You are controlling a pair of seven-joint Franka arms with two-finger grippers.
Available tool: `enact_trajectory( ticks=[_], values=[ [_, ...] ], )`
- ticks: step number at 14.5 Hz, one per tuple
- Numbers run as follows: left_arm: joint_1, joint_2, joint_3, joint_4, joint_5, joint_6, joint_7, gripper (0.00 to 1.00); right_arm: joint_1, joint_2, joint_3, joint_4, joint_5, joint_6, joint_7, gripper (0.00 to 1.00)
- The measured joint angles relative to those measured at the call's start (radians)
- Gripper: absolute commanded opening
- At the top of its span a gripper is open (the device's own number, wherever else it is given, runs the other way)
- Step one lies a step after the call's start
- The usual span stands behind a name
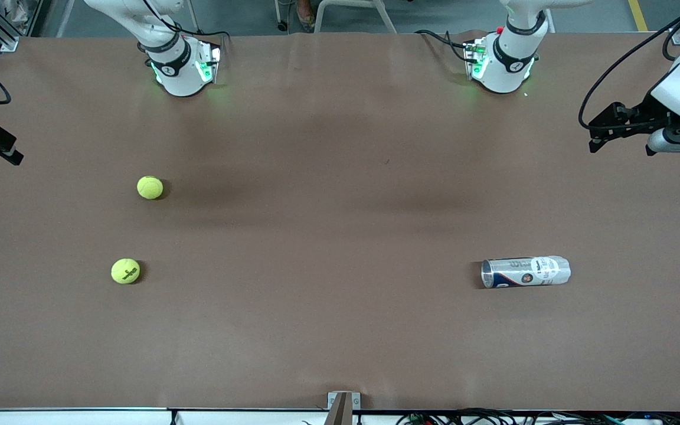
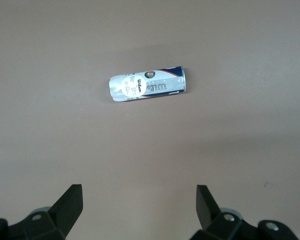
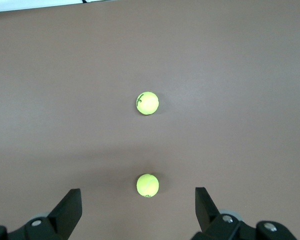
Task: Insert tennis ball vertically with right arm
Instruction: 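Reach the left gripper down to the clear tennis-ball tube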
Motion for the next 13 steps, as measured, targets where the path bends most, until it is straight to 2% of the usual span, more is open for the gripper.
enact_trajectory(
  ticks=[7, 13],
  values=[
    [0.008, 0.017, 0.003, 0.02, 0.001, 0.0, 0.023, 1.0, 0.0, 0.003, 0.006, -0.001, -0.026, 0.001, 0.0, 1.0],
    [0.028, 0.11, 0.001, 0.025, 0.012, 0.001, 0.293, 1.0, 0.001, 0.012, 0.011, -0.002, -0.03, 0.002, 0.0, 1.0]
  ],
)
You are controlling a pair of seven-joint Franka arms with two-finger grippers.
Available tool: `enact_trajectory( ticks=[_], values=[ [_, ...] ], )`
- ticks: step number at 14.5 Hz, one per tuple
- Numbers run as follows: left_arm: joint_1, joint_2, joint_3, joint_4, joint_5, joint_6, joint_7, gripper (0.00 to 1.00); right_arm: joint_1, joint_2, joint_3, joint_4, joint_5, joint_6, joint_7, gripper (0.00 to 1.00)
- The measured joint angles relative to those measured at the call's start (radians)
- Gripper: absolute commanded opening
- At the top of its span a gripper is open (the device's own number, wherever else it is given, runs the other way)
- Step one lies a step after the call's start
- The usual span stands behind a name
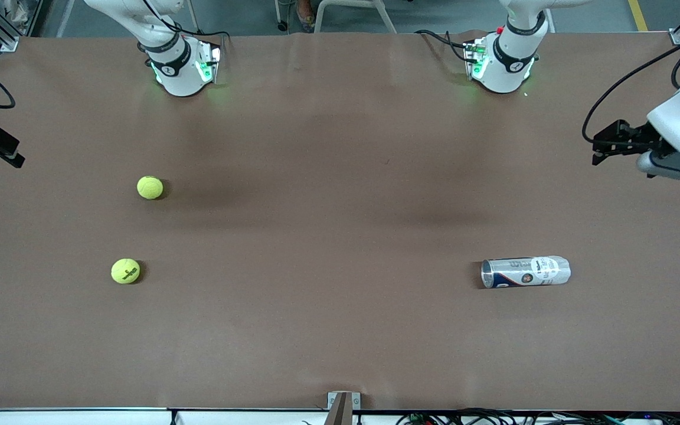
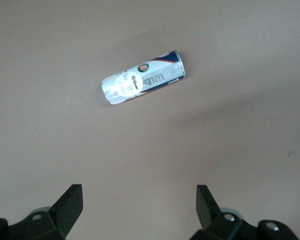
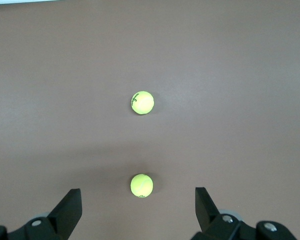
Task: Insert tennis ball vertically with right arm
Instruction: 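Reach the left gripper down to the clear tennis-ball tube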
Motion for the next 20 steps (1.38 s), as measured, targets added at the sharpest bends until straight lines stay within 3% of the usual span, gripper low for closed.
enact_trajectory(
  ticks=[7, 11, 15, 20],
  values=[
    [-0.073, 0.162, -0.058, 0.001, 0.226, 0.011, 0.279, 1.0, 0.015, 0.021, 0.004, 0.0, -0.001, 0.003, -0.001, 1.0],
    [-0.081, 0.324, -0.06, 0.0, 0.302, 0.14, 0.482, 1.0, 0.015, 0.024, 0.004, 0.0, -0.001, 0.003, -0.001, 1.0],
    [-0.129, 0.449, -0.063, 0.005, 0.416, 0.248, 0.509, 1.0, 0.016, 0.029, 0.004, 0.0, -0.001, 0.002, -0.001, 1.0],
    [-0.157, 0.528, -0.06, 0.009, 0.506, 0.293, 0.496, 1.0, 0.017, 0.031, 0.004, 0.0, -0.001, 0.002, -0.001, 1.0]
  ],
)
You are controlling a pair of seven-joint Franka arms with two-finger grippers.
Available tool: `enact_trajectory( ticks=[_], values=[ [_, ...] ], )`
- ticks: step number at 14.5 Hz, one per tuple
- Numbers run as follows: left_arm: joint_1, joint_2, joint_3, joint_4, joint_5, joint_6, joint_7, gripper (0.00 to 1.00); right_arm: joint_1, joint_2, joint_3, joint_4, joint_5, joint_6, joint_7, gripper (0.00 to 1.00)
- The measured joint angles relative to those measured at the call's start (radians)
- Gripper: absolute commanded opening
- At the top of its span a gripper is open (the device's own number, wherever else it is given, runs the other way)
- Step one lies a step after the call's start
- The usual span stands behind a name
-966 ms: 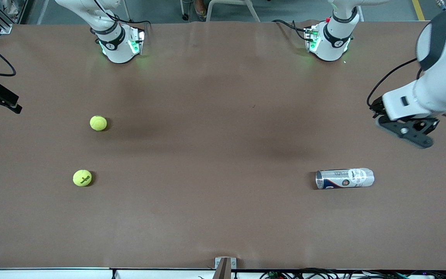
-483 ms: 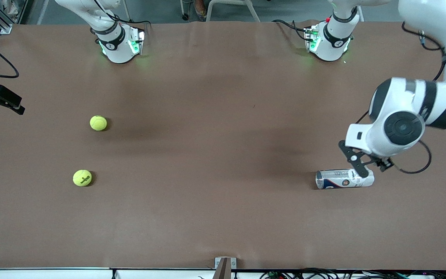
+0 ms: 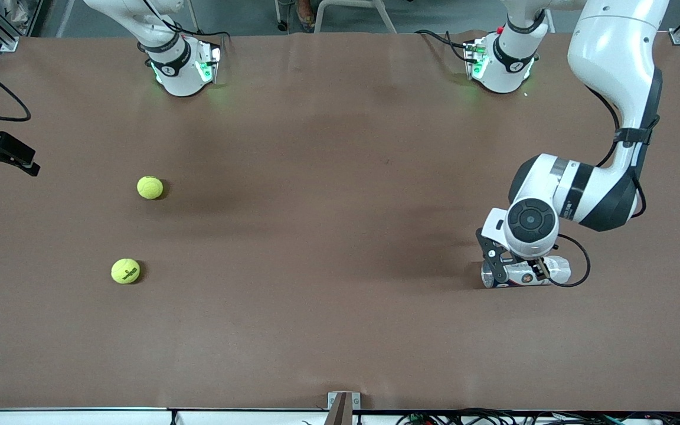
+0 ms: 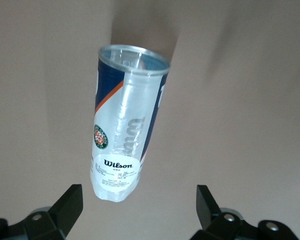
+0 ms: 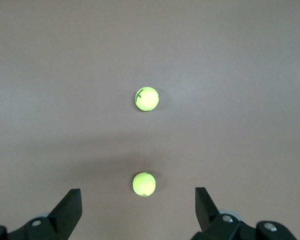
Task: Insert tennis ball vertically with right arm
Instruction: 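Reach the left gripper down to the clear tennis-ball tube, then grasp the tube with the left gripper and stand it upright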
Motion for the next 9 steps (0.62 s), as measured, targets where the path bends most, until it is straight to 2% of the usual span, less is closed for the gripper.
enact_trajectory(
  ticks=[5, 9],
  values=[
    [0.007, 0.081, 0.003, 0.001, 0.169, 0.01, -0.005, 1.0, 0.008, 0.0, 0.001, 0.0, 0.0, 0.0, 0.001, 1.0],
    [0.002, 0.134, 0.002, 0.012, 0.236, 0.014, -0.033, 1.0, 0.008, 0.0, 0.0, 0.0, 0.0, -0.001, 0.001, 1.0]
  ],
)
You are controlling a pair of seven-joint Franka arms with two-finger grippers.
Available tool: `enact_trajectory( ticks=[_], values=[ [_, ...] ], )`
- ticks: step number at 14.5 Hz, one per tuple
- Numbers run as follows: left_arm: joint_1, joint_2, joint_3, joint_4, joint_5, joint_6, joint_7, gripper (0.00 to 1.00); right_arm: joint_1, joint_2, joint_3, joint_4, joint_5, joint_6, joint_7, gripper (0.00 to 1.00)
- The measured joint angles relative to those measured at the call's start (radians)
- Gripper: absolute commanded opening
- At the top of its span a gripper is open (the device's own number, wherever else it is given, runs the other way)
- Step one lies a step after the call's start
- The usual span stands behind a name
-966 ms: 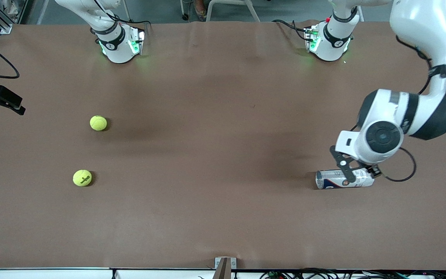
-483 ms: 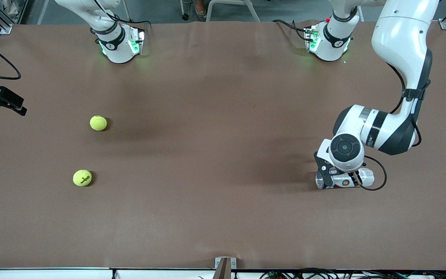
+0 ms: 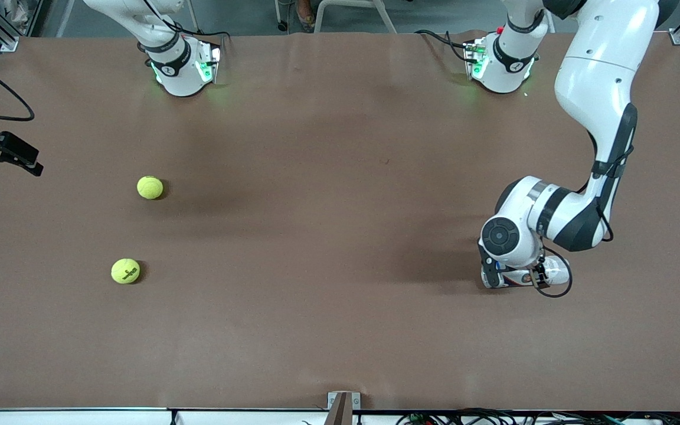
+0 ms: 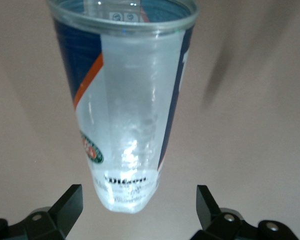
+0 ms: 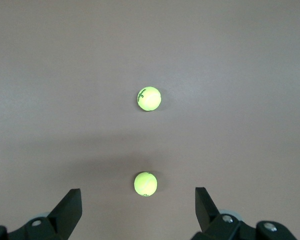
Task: Insert tennis ball vertically with right arm
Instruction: 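Grasp the tube with the left gripper and stand it upright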
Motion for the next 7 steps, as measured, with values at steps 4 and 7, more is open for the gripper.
enact_trajectory(
  ticks=[4, 7],
  values=[
    [0.0, 0.033, 0.0, 0.029, 0.079, 0.001, 0.0, 1.0, 0.006, 0.0, 0.001, 0.0, 0.0, 0.0, 0.0, 1.0],
    [0.002, 0.054, 0.001, 0.032, 0.098, 0.015, -0.032, 0.99, 0.007, 0.0, 0.001, 0.0, 0.0, 0.0, 0.0, 1.0]
  ],
)
